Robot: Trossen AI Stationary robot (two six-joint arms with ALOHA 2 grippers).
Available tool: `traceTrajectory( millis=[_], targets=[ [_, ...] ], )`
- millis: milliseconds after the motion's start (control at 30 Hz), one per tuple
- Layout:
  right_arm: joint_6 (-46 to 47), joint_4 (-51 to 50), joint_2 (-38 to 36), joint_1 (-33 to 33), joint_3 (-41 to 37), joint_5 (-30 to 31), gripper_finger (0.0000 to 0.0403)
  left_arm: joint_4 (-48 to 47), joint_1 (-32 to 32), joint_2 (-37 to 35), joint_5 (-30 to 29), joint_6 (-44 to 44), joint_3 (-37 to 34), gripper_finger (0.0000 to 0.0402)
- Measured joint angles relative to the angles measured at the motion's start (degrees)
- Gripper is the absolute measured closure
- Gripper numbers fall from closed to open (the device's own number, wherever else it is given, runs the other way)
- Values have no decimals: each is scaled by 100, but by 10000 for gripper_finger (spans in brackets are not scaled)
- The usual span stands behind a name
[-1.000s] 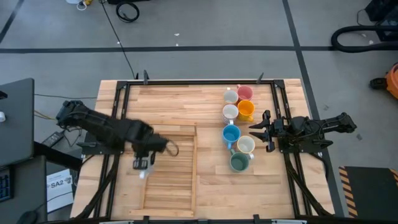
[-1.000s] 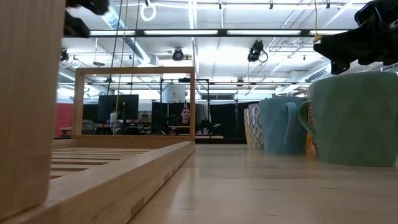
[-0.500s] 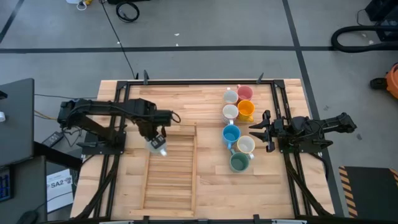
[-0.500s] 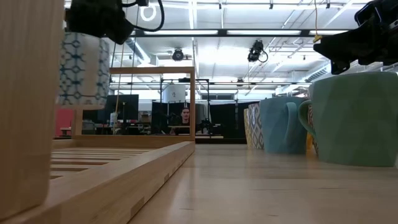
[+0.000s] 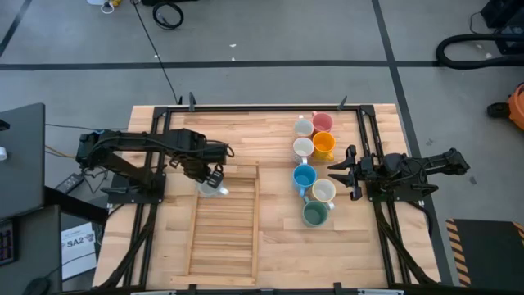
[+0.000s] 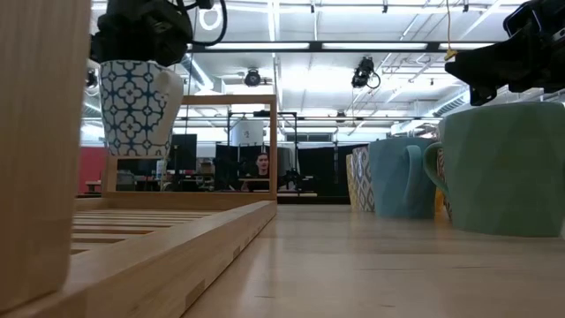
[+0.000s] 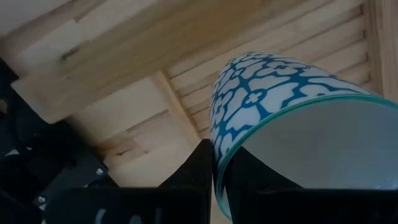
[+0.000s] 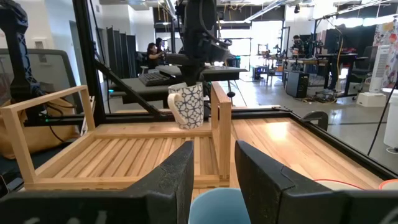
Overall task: Place coffee mugs
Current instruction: Put the blue and white mug on the shelf
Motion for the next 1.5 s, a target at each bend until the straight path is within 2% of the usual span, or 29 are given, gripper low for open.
traceTrajectory(
  millis=[667,1200,1500],
  targets=[
    [0,0,0,0,0,0,279,-9,-46,187,-218,-799,-32,374],
    [0,0,1,0,0,-2,279,739,-33,270,-177,-651,-1065,374],
    [0,0,0,2,0,-2,279,818,-32,269,-175,-645,-1111,362]
  ],
)
